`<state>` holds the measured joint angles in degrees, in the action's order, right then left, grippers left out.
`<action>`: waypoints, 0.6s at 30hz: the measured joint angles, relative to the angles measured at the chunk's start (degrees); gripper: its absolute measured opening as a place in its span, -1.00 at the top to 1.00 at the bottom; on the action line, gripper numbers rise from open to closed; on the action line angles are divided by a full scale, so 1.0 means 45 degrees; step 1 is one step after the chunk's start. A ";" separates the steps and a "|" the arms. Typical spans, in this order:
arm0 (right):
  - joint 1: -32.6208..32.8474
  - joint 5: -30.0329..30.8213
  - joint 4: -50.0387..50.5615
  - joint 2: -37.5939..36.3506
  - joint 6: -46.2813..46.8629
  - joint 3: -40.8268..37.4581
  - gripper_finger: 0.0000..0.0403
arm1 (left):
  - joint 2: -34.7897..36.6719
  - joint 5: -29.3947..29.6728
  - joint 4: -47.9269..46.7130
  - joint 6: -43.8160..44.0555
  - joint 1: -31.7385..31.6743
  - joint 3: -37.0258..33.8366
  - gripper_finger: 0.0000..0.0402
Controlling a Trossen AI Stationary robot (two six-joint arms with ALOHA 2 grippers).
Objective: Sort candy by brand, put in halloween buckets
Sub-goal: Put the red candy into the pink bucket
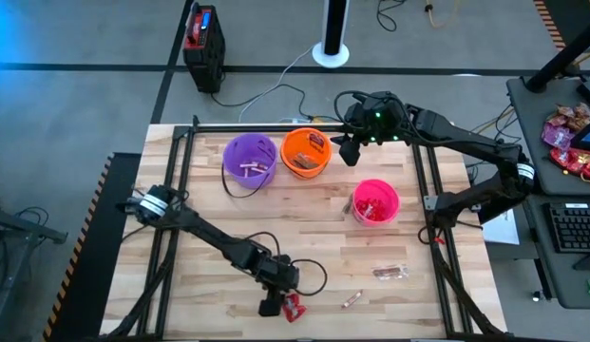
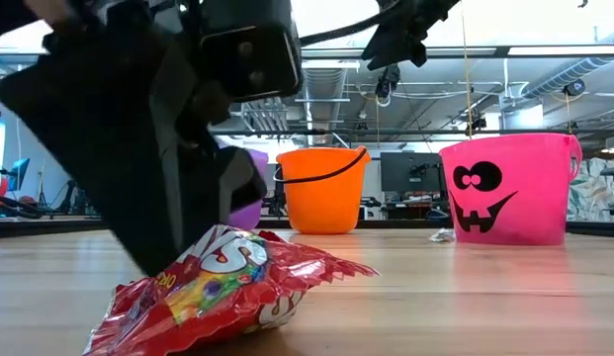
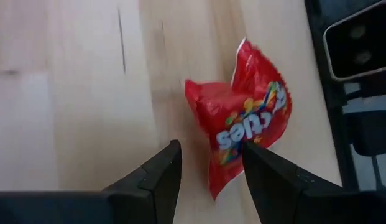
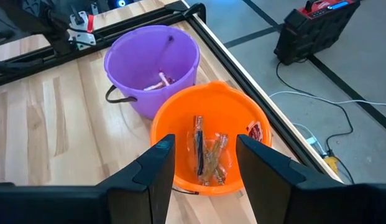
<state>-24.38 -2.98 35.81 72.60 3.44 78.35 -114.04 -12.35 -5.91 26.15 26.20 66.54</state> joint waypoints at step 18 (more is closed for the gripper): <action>0.0000 0.0024 0.0019 0.0005 -0.0110 -0.0177 0.21 | -0.0043 0.0036 0.0198 -0.0072 -0.0087 0.0015 0.98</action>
<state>-24.38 -2.87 35.90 72.62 2.94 77.55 -114.24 -12.19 -5.02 25.82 25.80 66.61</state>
